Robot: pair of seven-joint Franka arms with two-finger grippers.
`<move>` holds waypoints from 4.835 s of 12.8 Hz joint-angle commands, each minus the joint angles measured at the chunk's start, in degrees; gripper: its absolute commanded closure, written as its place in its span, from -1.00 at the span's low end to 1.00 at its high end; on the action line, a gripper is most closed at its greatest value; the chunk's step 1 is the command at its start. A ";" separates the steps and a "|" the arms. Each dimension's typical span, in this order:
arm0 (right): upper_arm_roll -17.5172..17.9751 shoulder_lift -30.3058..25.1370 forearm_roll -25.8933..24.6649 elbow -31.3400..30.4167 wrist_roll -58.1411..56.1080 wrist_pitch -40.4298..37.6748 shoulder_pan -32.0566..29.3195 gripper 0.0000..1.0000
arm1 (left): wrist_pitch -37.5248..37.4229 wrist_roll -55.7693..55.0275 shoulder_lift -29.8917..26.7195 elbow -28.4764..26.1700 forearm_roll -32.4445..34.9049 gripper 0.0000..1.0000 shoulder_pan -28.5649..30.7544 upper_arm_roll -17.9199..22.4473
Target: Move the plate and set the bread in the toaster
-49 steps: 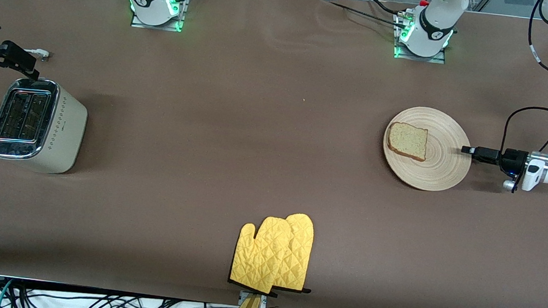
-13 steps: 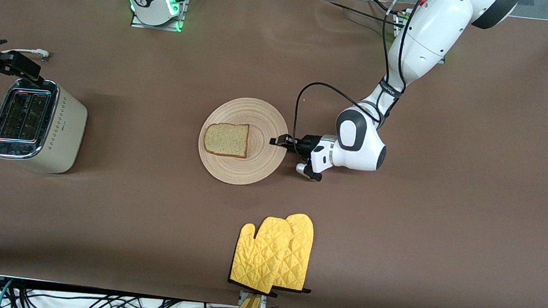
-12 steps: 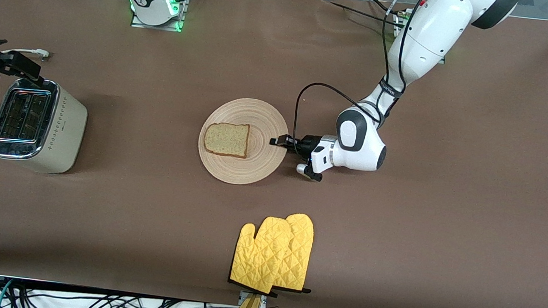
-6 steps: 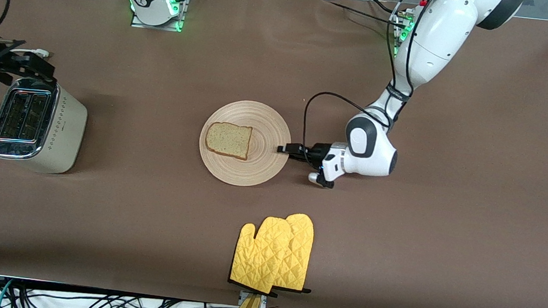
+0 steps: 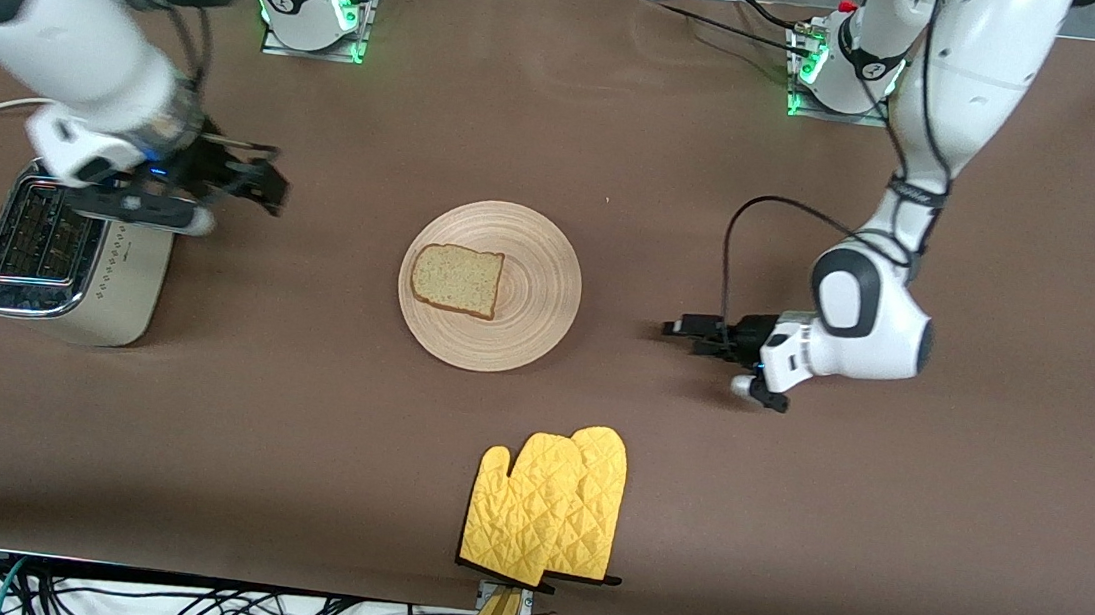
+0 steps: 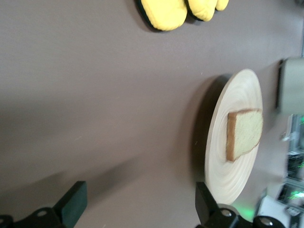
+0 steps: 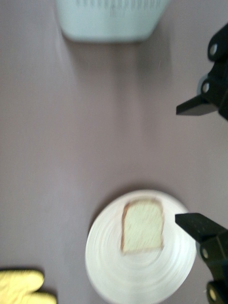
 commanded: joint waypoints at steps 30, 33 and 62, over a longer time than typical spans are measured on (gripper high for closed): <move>8.34 19.93 1.63 -18.35 -5.05 43.62 0.67 1.00 | -37.96 -36.55 -29.86 18.73 58.94 -1.00 15.41 -7.86; 8.43 17.23 1.46 -17.73 -5.67 40.75 0.67 1.00 | -37.69 -36.81 -29.59 18.29 58.94 -1.00 15.50 -7.95; -21.10 16.24 -38.27 13.21 -32.48 -15.26 -2.32 1.00 | -37.16 -37.60 -29.41 20.57 57.97 -1.00 15.94 -7.86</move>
